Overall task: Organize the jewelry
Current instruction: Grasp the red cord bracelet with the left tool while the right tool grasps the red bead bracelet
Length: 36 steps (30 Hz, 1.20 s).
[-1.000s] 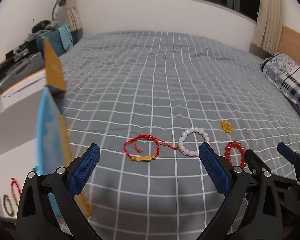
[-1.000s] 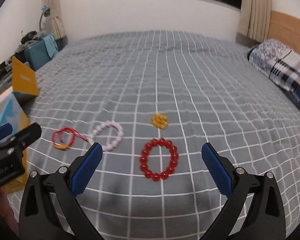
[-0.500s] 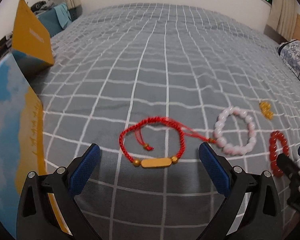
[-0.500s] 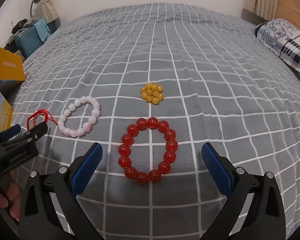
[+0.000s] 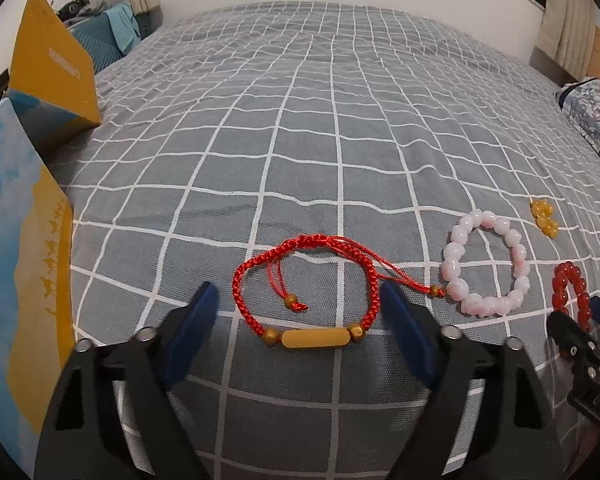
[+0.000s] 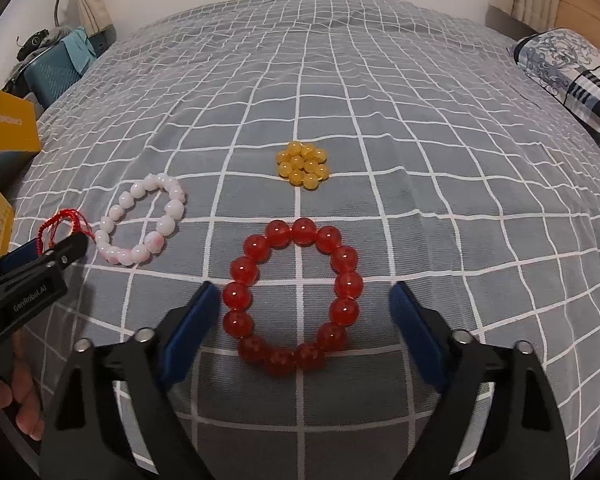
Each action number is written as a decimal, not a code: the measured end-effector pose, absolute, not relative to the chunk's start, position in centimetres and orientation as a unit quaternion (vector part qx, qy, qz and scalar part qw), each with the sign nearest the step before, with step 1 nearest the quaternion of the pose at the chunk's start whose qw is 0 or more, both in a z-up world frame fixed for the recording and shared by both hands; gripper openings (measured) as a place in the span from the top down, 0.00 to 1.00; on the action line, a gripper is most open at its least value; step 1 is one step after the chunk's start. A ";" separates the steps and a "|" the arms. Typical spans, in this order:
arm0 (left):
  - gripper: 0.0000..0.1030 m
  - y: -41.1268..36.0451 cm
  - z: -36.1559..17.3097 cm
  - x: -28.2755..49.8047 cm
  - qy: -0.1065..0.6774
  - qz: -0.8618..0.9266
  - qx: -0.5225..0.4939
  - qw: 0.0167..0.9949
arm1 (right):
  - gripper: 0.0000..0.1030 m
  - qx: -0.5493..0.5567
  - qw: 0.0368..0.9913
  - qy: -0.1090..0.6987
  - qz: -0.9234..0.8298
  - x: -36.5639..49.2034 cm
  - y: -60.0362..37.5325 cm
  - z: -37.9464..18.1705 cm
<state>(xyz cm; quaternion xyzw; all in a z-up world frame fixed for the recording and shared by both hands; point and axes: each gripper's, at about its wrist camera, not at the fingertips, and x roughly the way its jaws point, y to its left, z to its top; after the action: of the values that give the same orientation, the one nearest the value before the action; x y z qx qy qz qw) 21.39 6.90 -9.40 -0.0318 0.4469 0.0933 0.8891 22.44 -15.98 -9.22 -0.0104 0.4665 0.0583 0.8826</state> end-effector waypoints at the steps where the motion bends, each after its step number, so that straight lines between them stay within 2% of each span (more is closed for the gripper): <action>1: 0.34 6.9 -9.3 21.3 0.446 0.093 -0.030 0.890 | 0.27 -0.011 0.883 0.466 0.059 22.4 -16.0 -9.2; 3: 0.42 6.9 -9.2 21.3 0.445 0.094 -0.027 0.890 | 0.37 -0.017 0.883 0.464 0.061 22.4 -15.9 -9.1; 5: 0.53 6.9 -9.1 21.2 0.445 0.097 -0.027 0.890 | 0.44 -0.024 0.884 0.462 0.062 22.3 -15.7 -9.0; 7: 0.61 7.0 -9.0 21.1 0.447 0.099 -0.027 0.889 | 0.49 -0.030 0.885 0.461 0.056 22.2 -15.5 -9.0; 8: 0.63 7.0 -9.0 21.0 0.447 0.099 -0.027 0.889 | 0.53 -0.029 0.885 0.462 0.055 22.2 -15.6 -9.0; 11: 0.68 7.2 -8.8 20.9 0.449 0.101 -0.033 0.887 | 0.74 -0.035 0.886 0.460 0.048 22.2 -15.7 -8.8; 12: 0.69 7.3 -8.6 20.8 0.449 0.100 -0.036 0.887 | 0.74 -0.035 0.886 0.460 0.047 22.2 -15.7 -8.7; 13: 0.86 7.4 -8.4 20.7 0.449 0.098 -0.040 0.887 | 0.74 -0.032 0.886 0.460 0.048 22.2 -15.8 -8.6; 14: 0.93 7.3 -8.2 20.6 0.448 0.094 -0.040 0.888 | 0.74 -0.032 0.886 0.460 0.048 22.2 -15.9 -8.5; 22: 0.93 6.8 -7.6 20.2 0.440 0.086 -0.032 0.893 | 0.76 -0.028 0.889 0.454 0.046 21.9 -16.1 -8.1; 23: 0.93 6.8 -7.5 20.2 0.439 0.086 -0.034 0.894 | 0.87 -0.027 0.891 0.450 0.046 21.7 -16.1 -7.9; 36: 0.94 6.4 -6.2 19.3 0.415 0.077 -0.037 0.906 | 0.88 -0.023 0.905 0.423 0.048 21.1 -16.4 -6.3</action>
<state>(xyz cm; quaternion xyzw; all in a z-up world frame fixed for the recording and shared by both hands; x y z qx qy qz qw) 19.31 6.37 -6.17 -0.0372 0.4147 0.0769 0.9059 21.09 -16.40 -6.34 -0.0235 0.4225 0.0479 0.9048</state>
